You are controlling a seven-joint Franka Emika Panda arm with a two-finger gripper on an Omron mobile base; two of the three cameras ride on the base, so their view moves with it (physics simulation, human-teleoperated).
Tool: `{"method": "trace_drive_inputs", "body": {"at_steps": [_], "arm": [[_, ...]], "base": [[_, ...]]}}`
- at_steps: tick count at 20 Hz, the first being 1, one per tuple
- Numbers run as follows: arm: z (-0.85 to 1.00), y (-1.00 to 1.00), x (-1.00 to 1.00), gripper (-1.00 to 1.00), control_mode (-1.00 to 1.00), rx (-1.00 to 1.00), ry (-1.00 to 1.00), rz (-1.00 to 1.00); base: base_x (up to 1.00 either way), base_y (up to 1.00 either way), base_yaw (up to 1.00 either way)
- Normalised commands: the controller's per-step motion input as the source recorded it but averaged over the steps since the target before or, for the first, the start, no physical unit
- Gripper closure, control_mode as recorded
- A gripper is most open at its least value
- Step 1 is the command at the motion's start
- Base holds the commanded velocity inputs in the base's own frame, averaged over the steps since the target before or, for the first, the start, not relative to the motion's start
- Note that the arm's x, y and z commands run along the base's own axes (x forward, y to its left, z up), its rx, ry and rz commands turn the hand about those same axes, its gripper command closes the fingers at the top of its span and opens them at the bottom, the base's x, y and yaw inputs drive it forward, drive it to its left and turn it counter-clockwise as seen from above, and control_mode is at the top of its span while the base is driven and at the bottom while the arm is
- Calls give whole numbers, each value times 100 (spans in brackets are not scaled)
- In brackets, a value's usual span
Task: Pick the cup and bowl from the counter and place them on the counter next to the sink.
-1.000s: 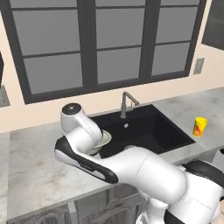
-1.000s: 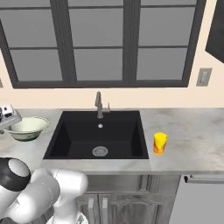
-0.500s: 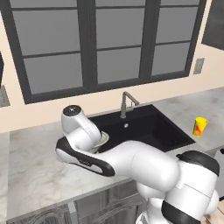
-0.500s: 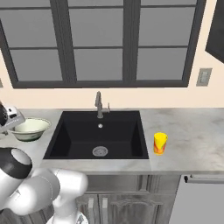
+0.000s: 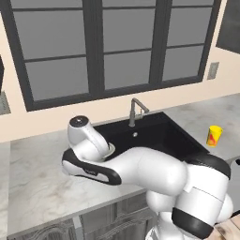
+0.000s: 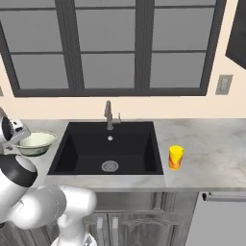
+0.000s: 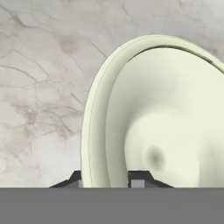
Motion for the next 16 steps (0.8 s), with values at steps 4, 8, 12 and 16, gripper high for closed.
{"method": "trace_drive_inputs", "body": {"at_steps": [4, 8, 12, 16], "arm": [[-19, 0, 3, 100, -100, 0, 0, 3], [-18, 0, 0, 100, -100, 0, 0, 2], [-16, 0, 0, 100, -100, 0, 0, 2], [-16, 0, 0, 100, -100, 0, 0, 2]], "base": [[0, 0, 0], [0, 0, 0], [0, 0, 0], [0, 0, 0]]}}
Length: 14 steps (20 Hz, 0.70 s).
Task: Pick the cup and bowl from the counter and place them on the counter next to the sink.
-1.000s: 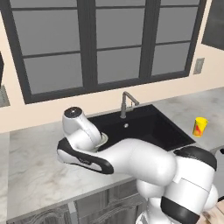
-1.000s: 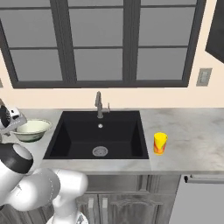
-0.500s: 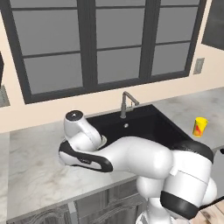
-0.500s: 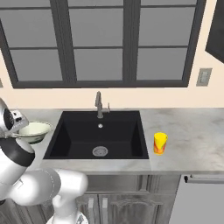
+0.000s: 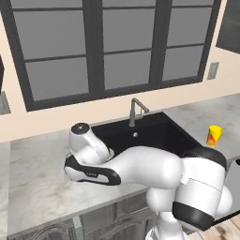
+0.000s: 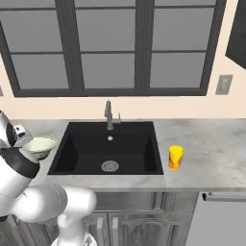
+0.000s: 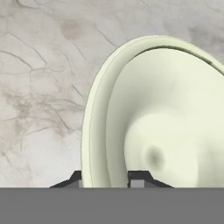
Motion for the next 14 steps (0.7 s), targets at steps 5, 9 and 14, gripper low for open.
{"method": "trace_drive_inputs", "body": {"at_steps": [5, 9, 14], "arm": [[-20, 1, 0, 100, -100, 0, 0, 2], [-27, 3, 0, 100, -100, 0, 0, 3], [-27, 2, 0, 100, -100, 0, 0, 4]], "base": [[0, 0, 0], [0, 0, 0], [0, 0, 0]]}}
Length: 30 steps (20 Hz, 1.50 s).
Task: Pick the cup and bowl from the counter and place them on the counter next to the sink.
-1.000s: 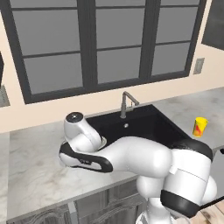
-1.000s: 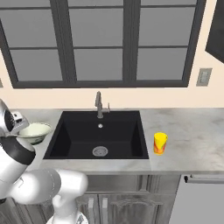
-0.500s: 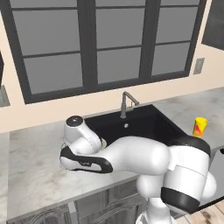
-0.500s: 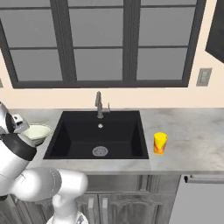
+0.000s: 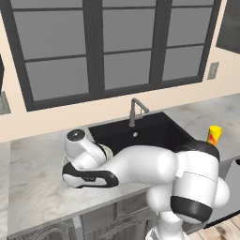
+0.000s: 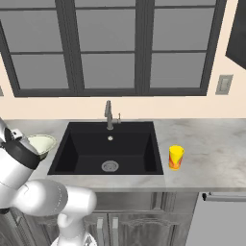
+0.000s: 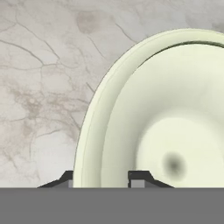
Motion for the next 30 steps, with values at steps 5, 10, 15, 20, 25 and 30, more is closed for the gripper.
{"method": "trace_drive_inputs", "body": {"at_steps": [5, 10, 15, 20, 25, 30], "arm": [[-1, 1, 0, 100, -100, 0, 0, 1], [0, 0, 0, -100, -100, 0, 0, 0], [0, 0, 0, -100, -100, 0, 0, 0], [1, 0, -1, -100, -100, 0, 0, 0], [27, 0, -24, -100, -100, 0, -5, 0], [40, 0, -35, -100, -100, 0, -8, 0]], "base": [[0, 0, 0], [0, 0, 0], [0, 0, 0], [0, 0, 0], [0, 0, 0], [0, 0, 0]]}}
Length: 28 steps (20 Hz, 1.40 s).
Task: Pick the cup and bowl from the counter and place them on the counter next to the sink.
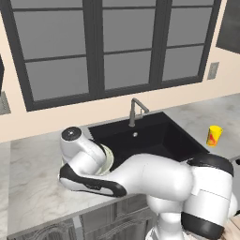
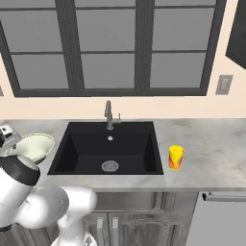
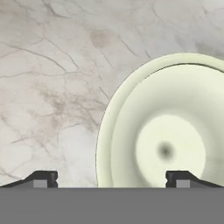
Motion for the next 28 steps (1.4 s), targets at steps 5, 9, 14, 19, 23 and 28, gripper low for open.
{"method": "trace_drive_inputs", "body": {"at_steps": [5, 9, 14, 19, 23, 28], "arm": [[32, 0, -36, -100, -100, 0, -4, -1], [10, -24, -3, -100, -100, 0, 0, -13], [5, -42, -2, -100, -100, 1, 0, -27], [4, -54, -2, -100, -100, 5, 0, -38], [8, -56, -19, -100, -100, 11, 0, -41], [16, -56, -34, -100, -100, 17, 0, -35]], "base": [[0, 0, 0], [0, 0, 0], [0, 0, 0], [0, 0, 0], [0, 0, 0], [0, 0, 0]]}}
